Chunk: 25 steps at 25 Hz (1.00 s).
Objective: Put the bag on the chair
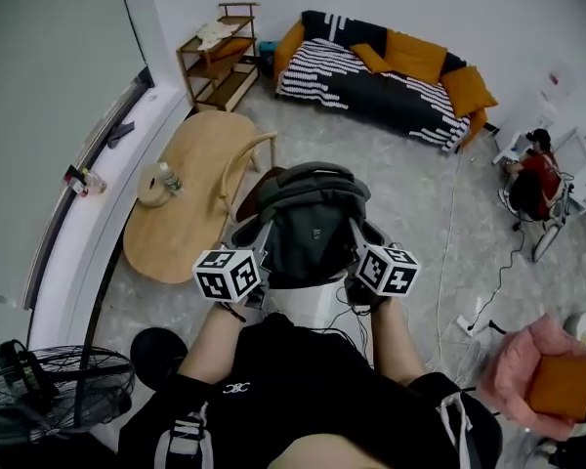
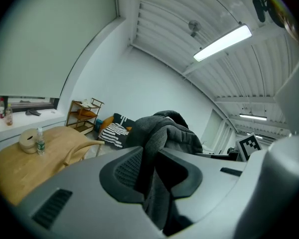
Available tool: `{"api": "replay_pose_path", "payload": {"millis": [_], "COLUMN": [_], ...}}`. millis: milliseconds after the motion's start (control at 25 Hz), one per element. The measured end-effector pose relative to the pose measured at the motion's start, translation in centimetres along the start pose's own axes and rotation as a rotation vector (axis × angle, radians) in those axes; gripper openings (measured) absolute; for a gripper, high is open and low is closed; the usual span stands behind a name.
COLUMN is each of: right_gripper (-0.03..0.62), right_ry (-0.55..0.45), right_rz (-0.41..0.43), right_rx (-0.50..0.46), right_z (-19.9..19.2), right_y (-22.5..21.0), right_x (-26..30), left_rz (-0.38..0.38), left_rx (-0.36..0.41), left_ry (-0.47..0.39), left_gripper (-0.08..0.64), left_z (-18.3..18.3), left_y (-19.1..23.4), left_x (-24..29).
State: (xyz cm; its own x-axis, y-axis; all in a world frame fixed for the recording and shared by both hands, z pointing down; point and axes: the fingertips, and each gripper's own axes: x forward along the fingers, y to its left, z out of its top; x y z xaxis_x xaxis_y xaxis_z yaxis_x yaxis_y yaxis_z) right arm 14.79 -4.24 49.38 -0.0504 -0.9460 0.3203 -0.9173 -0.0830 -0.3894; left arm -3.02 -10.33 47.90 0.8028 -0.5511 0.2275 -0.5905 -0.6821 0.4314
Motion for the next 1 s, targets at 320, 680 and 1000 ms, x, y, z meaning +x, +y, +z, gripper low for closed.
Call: {"api": "replay_pose_path", "payload": {"millis": [320,680,1000], "right_gripper": [0.077,0.08,0.08], "right_ry": [-0.017,-0.007,0.025], "right_rz": [-0.002,-0.024,0.019], "right_rx": [-0.006,-0.004,-0.034], "right_z": [6.5,8.9,7.2], "right_y": [4.1,5.2,6.0], "right_x": [13.2,19.8,24.8], "left_rz": [-0.047,-0.062,-0.013], "left_rx": [0.047,0.028,0.004], "left_ry": [-0.027,-0.018,-0.025], "left_gripper": [0.084,0.083,0.084], "left_z": [10.3,13.3,12.6], "left_y": [9.9,15.2,19.6], "left_x": [6.3,9.8,10.4]}}
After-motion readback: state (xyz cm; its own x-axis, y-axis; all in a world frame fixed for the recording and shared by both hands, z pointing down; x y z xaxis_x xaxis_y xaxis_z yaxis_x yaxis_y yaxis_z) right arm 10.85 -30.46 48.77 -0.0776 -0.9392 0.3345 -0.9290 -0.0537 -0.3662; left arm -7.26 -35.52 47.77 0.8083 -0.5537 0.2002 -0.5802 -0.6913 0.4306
